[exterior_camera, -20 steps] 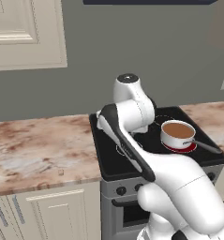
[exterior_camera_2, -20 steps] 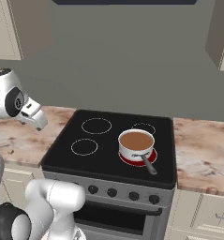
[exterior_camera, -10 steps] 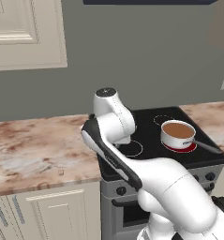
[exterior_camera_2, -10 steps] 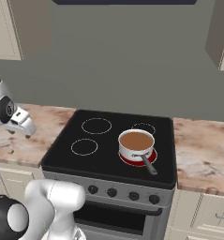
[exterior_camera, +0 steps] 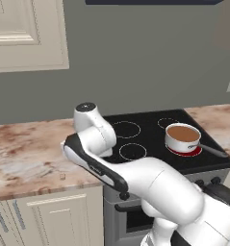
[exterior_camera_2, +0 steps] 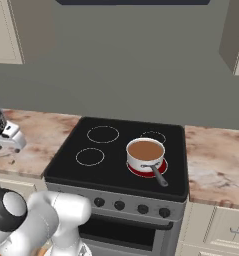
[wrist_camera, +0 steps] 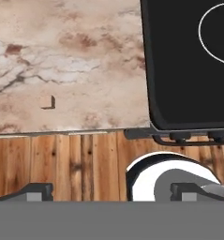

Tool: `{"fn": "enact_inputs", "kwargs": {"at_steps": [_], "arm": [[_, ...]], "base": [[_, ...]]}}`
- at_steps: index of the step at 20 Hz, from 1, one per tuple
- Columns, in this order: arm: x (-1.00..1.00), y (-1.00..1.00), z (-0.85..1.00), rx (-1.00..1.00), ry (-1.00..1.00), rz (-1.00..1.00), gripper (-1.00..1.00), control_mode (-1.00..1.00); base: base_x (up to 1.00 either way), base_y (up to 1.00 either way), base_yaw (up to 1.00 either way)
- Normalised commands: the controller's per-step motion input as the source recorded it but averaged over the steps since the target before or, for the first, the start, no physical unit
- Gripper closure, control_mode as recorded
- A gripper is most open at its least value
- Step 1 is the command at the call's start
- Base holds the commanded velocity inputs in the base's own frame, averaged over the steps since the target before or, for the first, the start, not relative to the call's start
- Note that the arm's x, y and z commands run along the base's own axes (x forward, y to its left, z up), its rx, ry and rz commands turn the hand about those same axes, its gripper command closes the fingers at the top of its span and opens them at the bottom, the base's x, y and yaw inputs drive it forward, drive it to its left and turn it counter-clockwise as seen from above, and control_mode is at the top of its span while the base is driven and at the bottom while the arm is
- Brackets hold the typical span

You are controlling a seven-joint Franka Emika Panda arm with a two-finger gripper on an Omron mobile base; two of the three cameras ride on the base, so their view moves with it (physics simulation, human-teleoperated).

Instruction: Pick up the sugar cube(s) and place them in the saucepan with hot chocolate.

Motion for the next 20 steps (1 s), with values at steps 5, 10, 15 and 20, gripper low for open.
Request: {"fn": "enact_inputs", "kwargs": {"at_steps": [5, 10, 15, 20], "arm": [[0.19, 0.49, -0.37, 0.0, 0.03, 0.09, -1.0, -1.0], [0.25, 0.45, -0.41, 0.0, 0.04, 0.06, -1.0, -1.0], [0.33, 0.44, -0.44, 0.0, 0.04, 0.03, -1.0, -1.0], [0.25, 0.45, -0.39, 0.0, 0.01, 0.01, -1.0, -1.0]], "base": [[0.0, 0.0, 0.0], [0.0, 0.0, 0.0], [0.0, 0.0, 0.0], [0.0, 0.0, 0.0]]}}
